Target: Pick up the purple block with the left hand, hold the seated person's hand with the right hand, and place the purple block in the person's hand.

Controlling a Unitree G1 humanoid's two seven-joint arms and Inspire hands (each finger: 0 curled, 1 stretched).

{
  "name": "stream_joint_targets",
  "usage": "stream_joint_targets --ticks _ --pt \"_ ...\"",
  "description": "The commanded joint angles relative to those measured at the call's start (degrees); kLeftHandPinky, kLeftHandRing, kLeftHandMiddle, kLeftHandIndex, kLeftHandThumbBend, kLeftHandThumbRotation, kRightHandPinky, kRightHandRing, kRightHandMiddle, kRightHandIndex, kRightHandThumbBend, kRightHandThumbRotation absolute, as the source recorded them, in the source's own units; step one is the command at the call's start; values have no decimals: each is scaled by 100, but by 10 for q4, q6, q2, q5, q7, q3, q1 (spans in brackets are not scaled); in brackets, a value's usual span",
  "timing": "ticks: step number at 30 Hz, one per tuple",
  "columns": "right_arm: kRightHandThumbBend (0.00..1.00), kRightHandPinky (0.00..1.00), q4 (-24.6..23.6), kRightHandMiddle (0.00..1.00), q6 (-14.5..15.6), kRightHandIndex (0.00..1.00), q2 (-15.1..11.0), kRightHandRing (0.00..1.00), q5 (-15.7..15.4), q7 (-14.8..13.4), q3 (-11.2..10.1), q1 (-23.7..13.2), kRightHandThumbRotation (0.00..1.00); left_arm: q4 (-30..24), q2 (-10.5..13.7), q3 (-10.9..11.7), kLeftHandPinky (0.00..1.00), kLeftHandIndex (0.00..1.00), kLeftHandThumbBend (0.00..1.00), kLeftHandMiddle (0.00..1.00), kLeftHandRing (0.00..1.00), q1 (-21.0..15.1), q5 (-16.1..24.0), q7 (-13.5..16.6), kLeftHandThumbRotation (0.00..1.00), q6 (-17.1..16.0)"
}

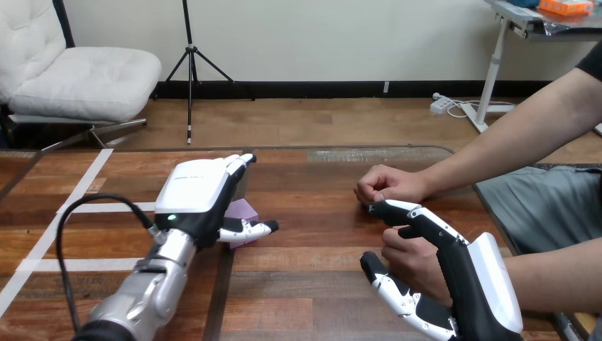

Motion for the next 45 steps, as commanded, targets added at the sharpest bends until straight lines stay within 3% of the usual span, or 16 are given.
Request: stream_joint_targets --ticks 1,19,45 --pt "46 69 -8 75 -7 73 -3 74 4 -2 2 -27 42 29 -10 -1 84 87 79 87 85 -61 -14 13 46 4" --pt "46 69 -12 74 -5 73 -3 74 4 -1 1 -23 41 69 -33 -9 82 87 79 86 84 -84 -26 -3 44 26" --pt "45 71 -17 74 -4 72 -8 74 1 1 -2 -21 42 96 -45 -15 82 87 80 86 84 -100 -33 -22 42 51"
